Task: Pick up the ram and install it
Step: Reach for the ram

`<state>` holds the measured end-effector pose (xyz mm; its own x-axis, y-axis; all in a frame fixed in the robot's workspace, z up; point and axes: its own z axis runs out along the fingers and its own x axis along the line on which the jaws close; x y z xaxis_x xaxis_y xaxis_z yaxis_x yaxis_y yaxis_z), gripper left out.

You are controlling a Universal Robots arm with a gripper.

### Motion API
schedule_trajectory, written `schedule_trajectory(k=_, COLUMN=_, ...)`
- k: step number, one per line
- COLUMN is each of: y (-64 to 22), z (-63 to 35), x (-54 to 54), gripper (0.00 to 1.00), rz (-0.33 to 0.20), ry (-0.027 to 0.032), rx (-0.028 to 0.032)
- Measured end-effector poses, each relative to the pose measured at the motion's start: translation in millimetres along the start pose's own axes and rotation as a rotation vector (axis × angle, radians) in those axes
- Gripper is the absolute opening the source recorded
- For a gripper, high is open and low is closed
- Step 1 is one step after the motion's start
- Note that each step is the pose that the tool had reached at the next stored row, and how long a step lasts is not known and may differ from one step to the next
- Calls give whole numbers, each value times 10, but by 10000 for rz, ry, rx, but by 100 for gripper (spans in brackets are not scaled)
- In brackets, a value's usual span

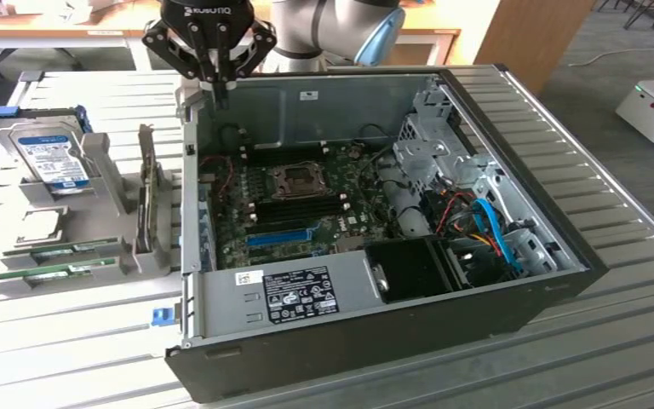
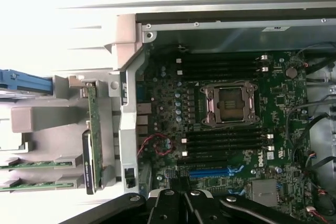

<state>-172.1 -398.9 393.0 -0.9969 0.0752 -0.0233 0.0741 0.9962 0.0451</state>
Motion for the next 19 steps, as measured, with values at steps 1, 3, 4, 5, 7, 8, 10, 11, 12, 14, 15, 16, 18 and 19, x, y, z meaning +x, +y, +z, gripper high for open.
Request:
schedule_trajectory(k=1, y=-1, z=0, x=12, gripper=11, rz=0, ry=0, rx=0)
schedule_trajectory(k=3, y=-3, z=-1, x=37, gripper=11, rz=1, ry=0, rx=0)
schedule_trajectory(k=4, y=-4, z=-1, x=51, gripper=11, rz=1, ry=0, rx=0)
schedule_trajectory(k=5, y=-5, z=-1, x=65, gripper=11, rz=1, ry=0, rx=0)
schedule_trajectory(k=7, y=-7, z=-2, x=94, gripper=11, rz=1, ry=0, rx=0)
schedule_trajectory(k=8, y=-8, z=-2, x=108, gripper=11, rz=0, ry=0, rx=0)
schedule_trajectory(k=10, y=-10, z=-2, x=137, gripper=11, rz=0, ry=0, rx=0)
schedule_trajectory(k=11, y=-12, z=-3, x=152, gripper=11, rz=0, ry=0, rx=0)
schedule_trajectory(k=12, y=-13, z=-3, x=169, gripper=11, rz=0, ry=0, rx=0)
schedule_trajectory(k=14, y=-15, z=-4, x=201, gripper=11, rz=0, ry=0, rx=0)
schedule_trajectory(k=15, y=-16, z=-4, x=217, gripper=11, rz=1, ry=0, rx=0)
schedule_trajectory(k=16, y=-17, z=-4, x=234, gripper=11, rz=1, ry=0, rx=0)
schedule_trajectory(k=18, y=-20, z=-5, x=267, gripper=11, rz=1, ry=0, rx=0)
schedule_trajectory(k=19, y=-21, z=-6, x=283, gripper=11, rz=1, ry=0, rx=0)
